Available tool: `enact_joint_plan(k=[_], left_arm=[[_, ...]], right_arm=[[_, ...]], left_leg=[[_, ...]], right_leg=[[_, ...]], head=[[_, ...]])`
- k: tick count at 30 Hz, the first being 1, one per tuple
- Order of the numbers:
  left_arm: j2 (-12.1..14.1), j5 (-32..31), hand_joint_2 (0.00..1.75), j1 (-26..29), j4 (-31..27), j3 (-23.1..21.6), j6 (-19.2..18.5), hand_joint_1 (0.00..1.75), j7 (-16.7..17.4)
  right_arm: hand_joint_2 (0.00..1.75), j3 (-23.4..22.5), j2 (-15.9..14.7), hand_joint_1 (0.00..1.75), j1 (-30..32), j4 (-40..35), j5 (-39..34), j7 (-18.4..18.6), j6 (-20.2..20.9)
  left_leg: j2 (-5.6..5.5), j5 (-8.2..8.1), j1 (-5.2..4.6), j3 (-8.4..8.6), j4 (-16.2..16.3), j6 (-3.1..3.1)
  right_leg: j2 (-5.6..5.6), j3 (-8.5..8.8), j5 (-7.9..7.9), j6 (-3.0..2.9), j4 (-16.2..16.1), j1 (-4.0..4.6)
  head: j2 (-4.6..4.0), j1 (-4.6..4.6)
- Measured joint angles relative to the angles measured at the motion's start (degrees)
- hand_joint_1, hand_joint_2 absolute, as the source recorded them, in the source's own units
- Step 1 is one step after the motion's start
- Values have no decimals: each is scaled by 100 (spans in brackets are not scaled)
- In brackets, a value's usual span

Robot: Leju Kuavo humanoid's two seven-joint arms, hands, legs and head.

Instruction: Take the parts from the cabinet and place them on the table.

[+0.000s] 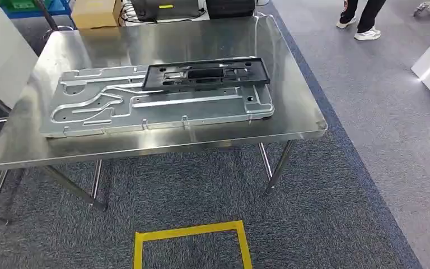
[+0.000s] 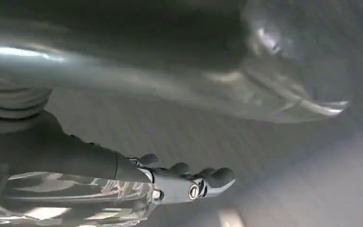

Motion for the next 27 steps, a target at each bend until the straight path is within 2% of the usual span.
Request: enact_joint_plan(k=[1, 2, 3, 4, 6, 7, 8, 9, 10, 11, 12, 13, 14, 15, 16, 17, 18, 19, 21, 22, 23, 24, 25, 26, 27], left_arm=[[11, -20, 0, -30, 0, -13, 2, 0, -37], [60, -33, 0, -72, -20, -20, 2, 0, -65], [48, -68, 0, -121, -26, -28, 2, 0, -85], [48, -83, 0, -150, -28, -33, 0, 0, -85], [48, -98, 0, -166, -28, -39, 0, 0, -70], [40, -100, 0, -183, -26, -44, -4, 0, -54], [44, -114, 0, -184, -26, -48, -9, 0, -24], [42, -122, 0, -186, -26, -57, -9, 0, -15], [29, -131, 0, -191, -26, -68, -9, 0, -15], [24, -131, 0, -182, -26, -72, -20, 0, -15], [13, -133, 0, -172, -26, -76, -20, 0, -13], [2, -133, 0, -174, -26, -81, -20, 0, -13], [-8, -135, 0, -181, -26, -83, -20, 0, -15], [-15, -142, 0, -188, -26, -105, -20, 0, -11], [-17, -146, 0, -191, -26, -131, -17, 0, 2], [-15, -146, 0, -209, -28, -146, -17, 0, 31], [-19, -146, 0, -211, -28, -151, -18, 0, 57], [-24, -146, 0, -206, -28, -153, -20, 0, 72], [-28, -144, 0, -213, -28, -157, -20, 0, 94], [-28, -144, 0, -199, -28, -157, -20, 0, 103], [-28, -144, 0, -187, -28, -157, -20, 0, 114], [-28, -144, 0, -166, -28, -157, -20, 0, 125], [-28, -140, 0, -145, -28, -157, -20, 0, 129], [-28, -138, 0, -139, -28, -157, -20, 0, 140], [-28, -138, 0, -138, -28, -157, -20, 0, 147]], right_arm=[[0, -33, -26, 0, -8, 232, -19, 227, 469], [0, -37, -26, 0, -31, 446, 5, 395, 812], [0, -37, -26, 0, -29, 649, 103, 614, 1134], [0, -30, -26, 0, -26, 782, 196, 785, 1403], [0, 13, -26, 0, -54, 1011, 300, 969, 1685], [0, 26, -26, 0, -64, 1102, 311, 1002, 1757], [0, 40, -4, 0, -65, 1168, 317, 1026, 1794], [0, 48, 26, 0, -53, 1219, 326, 1037, 1820], [0, 53, 35, 0, -39, 1254, 335, 1039, 1827], [0, 57, 35, 0, -42, 1282, 341, 1041, 1840], [0, 66, 35, 0, -52, 1313, 359, 1037, 1857], [0, 81, 35, 0, -56, 1337, 389, 1021, 1912], [0, 116, 35, 0, -56, 1360, 454, 995, 1984], [0, 158, 35, 0, -66, 1380, 527, 982, 2045], [0, 221, 33, 0, -88, 1402, 560, 997, 2087], [0, 256, 33, 0, -132, 1417, 562, 1069, 2126], [0, 267, 22, 0, -187, 1439, 560, 1154, 2146], [0, 278, 15, 0, -228, 1456, 558, 1194, 2161], [0, 295, 13, 0, -234, 1498, 558, 1260, 2168], [0, 300, 13, 0, -225, 1511, 558, 1262, 2168], [0, 304, 9, 0, -240, 1533, 558, 1271, 2168], [0, 315, -11, 0, -243, 1544, 558, 1275, 2168], [0, 326, -46, 0, -239, 1553, 555, 1282, 2166], [0, 335, -79, 0, -224, 1579, 545, 1312, 2161], [0, 335, -120, 0, -210, 1590, 538, 1323, 2155]], left_leg=[[19, 46, -56, 402, -496, 90], [115, -192, -135, 893, -1144, 194], [137, -370, -186, 1319, -1919, 206], [143, -314, -194, 1218, -1790, 183], [103, -145, -236, 1086, -1796, 258], [117, 7, -169, 997, -1816, 297], [109, 105, -171, 882, -1814, 341], [106, 196, -168, 771, -1809, 361], [82, 297, -166, 657, -1807, 363], [72, 393, -166, 519, -1779, 356], [71, 475, -163, 368, -1730, 345], [71, 539, -154, 225, -1653, 328], [91, 585, -140, 54, -1561, 311], [115, 624, -125, -117, -1458, 291], [119, 657, -108, -264, -1358, 261], [126, 681, -112, -340, -1274, 230], [136, 704, -124, -414, -1197, 197], [167, 739, -125, -444, -1193, 154], [219, 845, -96, -461, -1220, 85], [228, 882, -106, -482, -1207, 40], [151, 717, -72, -539, -1130, 14], [75, 337, -72, -621, -906, -9], [35, -85, -57, -726, -508, -27], [10, -395, -57, -812, -71, -36], [0, -518, -58, -855, 230, -39]], right_leg=[[-16, -81, 91, 0, 1, 12], [-48, -95, 163, 9, 18, -1], [-76, -102, 231, 36, 14, 9], [-139, -57, 347, 61, -82, -9], [-190, -39, 580, 110, -232, -50], [-120, -70, 532, 163, -275, -53], [29, -137, 101, 224, -117, -74], [89, -203, -383, 258, 228, -101], [112, -256, -818, 298, 709, -124], [123, -312, -1081, 331, 1220, -136], [125, -325, -1096, 357, 1644, -142], [126, -282, -911, 377, 1879, -152], [125, -138, -659, 395, 1889, -170], [117, 141, -460, 415, 1686, -187], [93, 558, -470, 423, 1237, -203], [26, 982, -731, 423, 709, -215], [-5, 1349, -1064, 390, 101, -159], [7, 1408, -1190, 273, -76, -137], [37, 1339, -1097, 181, -60, -114], [35, 1277, -1009, 126, -112, -135], [29, 1225, -935, 80, -113, -143], [56, 1130, -860, 41, -115, -142], [70, 1031, -780, 19, -112, -132], [90, 925, -698, 6, -106, -120], [113, 833, -633, 9, -99, -112]], head=[[0, 0], [0, -2], [0, 0], [0, 18], [0, 13], [-11, 11], [-7, 9], [-11, 13], [-11, 11], [-9, 13], [-9, 11], [-9, 13], [-9, 11], [-9, 13], [-9, 11], [-9, 11], [-9, 13], [-9, 11], [-9, 11], [-9, 11], [-9, 11], [-9, 11], [-9, 9], [-9, 11], [-11, 11]])
